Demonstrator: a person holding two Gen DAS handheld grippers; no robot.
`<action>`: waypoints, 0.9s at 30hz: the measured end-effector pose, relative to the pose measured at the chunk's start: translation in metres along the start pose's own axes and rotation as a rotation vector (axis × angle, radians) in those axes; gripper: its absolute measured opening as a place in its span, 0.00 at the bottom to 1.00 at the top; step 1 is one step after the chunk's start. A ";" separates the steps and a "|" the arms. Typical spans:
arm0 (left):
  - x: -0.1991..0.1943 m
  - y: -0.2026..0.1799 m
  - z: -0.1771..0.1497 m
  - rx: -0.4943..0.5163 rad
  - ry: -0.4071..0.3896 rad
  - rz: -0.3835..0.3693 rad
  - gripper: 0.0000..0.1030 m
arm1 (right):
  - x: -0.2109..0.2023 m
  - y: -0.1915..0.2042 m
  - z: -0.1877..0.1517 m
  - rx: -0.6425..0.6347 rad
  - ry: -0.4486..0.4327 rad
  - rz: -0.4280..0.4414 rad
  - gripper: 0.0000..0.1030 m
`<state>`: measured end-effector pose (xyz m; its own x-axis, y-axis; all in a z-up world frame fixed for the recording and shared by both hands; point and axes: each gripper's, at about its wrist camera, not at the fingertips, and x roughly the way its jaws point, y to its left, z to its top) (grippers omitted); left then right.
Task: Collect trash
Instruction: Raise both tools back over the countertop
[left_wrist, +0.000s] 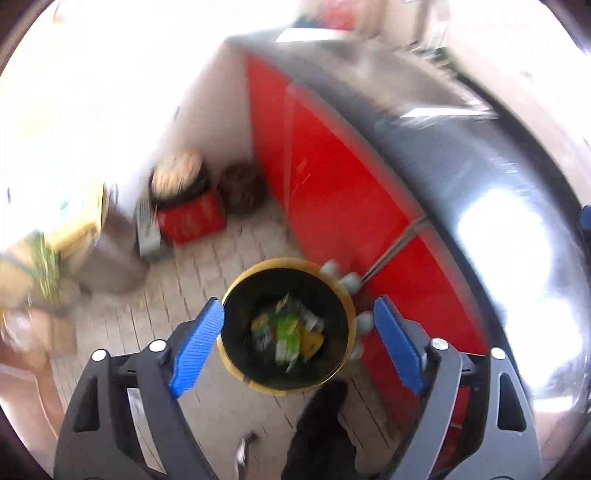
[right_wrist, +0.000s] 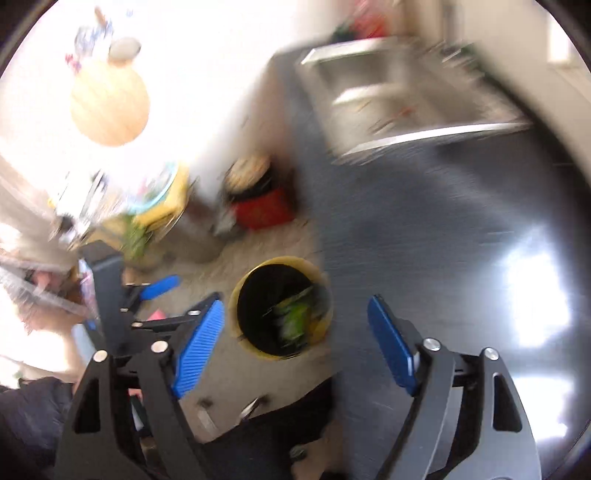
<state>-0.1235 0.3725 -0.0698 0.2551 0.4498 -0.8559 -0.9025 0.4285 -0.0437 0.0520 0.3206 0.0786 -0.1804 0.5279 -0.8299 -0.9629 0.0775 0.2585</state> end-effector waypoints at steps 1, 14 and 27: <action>-0.014 -0.023 0.008 0.046 -0.035 -0.020 0.80 | -0.026 -0.016 -0.009 0.016 -0.046 -0.046 0.79; -0.149 -0.392 -0.023 0.708 -0.131 -0.531 0.83 | -0.282 -0.210 -0.262 0.588 -0.350 -0.552 0.79; -0.162 -0.523 -0.130 0.961 0.053 -0.595 0.83 | -0.317 -0.254 -0.412 0.804 -0.343 -0.697 0.79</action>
<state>0.2622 -0.0259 0.0245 0.5191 -0.0511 -0.8532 0.0047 0.9984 -0.0569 0.2714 -0.2151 0.0722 0.5325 0.3515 -0.7700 -0.3995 0.9064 0.1375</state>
